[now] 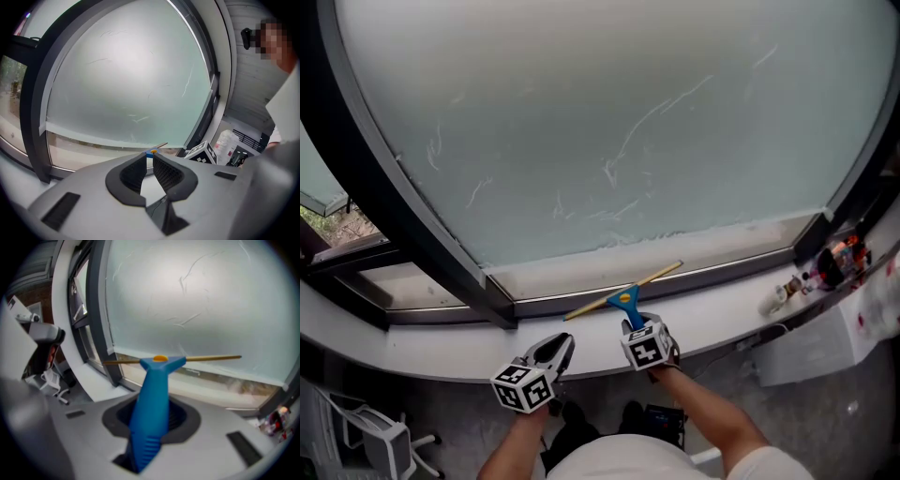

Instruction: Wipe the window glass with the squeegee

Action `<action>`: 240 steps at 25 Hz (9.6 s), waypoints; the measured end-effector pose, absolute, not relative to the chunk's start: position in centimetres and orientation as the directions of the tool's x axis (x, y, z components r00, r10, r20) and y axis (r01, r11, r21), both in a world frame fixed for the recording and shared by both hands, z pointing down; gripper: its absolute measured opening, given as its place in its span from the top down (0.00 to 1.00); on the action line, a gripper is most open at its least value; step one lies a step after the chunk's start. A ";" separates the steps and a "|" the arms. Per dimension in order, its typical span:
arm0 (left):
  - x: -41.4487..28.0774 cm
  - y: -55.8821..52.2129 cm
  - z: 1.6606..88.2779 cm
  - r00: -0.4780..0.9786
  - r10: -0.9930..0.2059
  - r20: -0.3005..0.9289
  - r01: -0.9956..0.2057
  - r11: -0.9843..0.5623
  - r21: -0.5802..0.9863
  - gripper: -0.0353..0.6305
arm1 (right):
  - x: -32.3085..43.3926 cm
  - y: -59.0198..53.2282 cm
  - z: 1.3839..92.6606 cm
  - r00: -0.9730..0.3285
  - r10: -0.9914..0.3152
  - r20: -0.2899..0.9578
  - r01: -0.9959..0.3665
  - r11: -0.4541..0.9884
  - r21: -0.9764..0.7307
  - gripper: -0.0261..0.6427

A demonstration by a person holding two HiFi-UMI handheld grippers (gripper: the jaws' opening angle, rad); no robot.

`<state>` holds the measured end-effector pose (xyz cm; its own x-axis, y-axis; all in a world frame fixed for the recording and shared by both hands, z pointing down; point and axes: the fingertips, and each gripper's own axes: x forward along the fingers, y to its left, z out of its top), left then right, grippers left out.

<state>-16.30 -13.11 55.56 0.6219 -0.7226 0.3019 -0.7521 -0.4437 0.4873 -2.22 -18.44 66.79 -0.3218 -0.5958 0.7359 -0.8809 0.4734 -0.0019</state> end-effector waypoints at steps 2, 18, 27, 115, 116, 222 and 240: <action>-16.1 -13.5 54.6 0.625 -0.720 0.301 -0.754 -0.456 0.472 0.85 | -1.3 -18.7 66.1 -0.319 -0.595 0.738 -0.889 0.458 -0.016 0.79; -16.2 -16.5 51.4 0.683 -0.683 0.259 -0.715 -0.554 0.426 0.85 | 3.8 -20.5 62.9 -0.185 -0.674 0.715 -0.965 0.261 -0.003 0.79; -11.1 -18.5 50.4 0.618 -0.752 0.229 -0.757 -0.492 0.430 0.85 | 7.9 -23.6 61.9 -0.272 -0.654 0.707 -0.940 0.339 -0.047 0.79; -4.8 -29.6 -5.5 0.614 -0.723 -0.315 -0.780 -0.499 -0.377 0.85 | 0.5 -44.8 -23.3 -0.331 -0.914 -0.236 -0.937 0.290 0.193 0.79; -4.9 -29.7 -5.4 0.615 -0.724 -0.313 -0.780 -0.500 -0.376 0.85 | 0.4 -44.9 -23.3 -0.335 -0.913 -0.234 -0.936 0.295 0.190 0.79; -4.9 -28.7 15.4 0.636 -0.770 -0.046 -0.771 -0.635 -0.039 0.85 | 1.1 -44.0 4.5 -0.352 -0.935 0.046 -0.932 0.355 0.081 0.80; -5.3 -29.5 19.8 0.630 -0.777 0.004 -0.777 -0.629 0.032 0.85 | 0.9 -43.7 10.7 -0.357 -0.928 0.105 -0.928 0.365 0.072 0.81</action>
<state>-5.29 -29.46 19.85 0.6296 -0.7769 0.0041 -0.7766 -0.6292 0.0324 0.85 -43.75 10.74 -0.3571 -0.9281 0.1054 -0.9281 0.3652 0.0718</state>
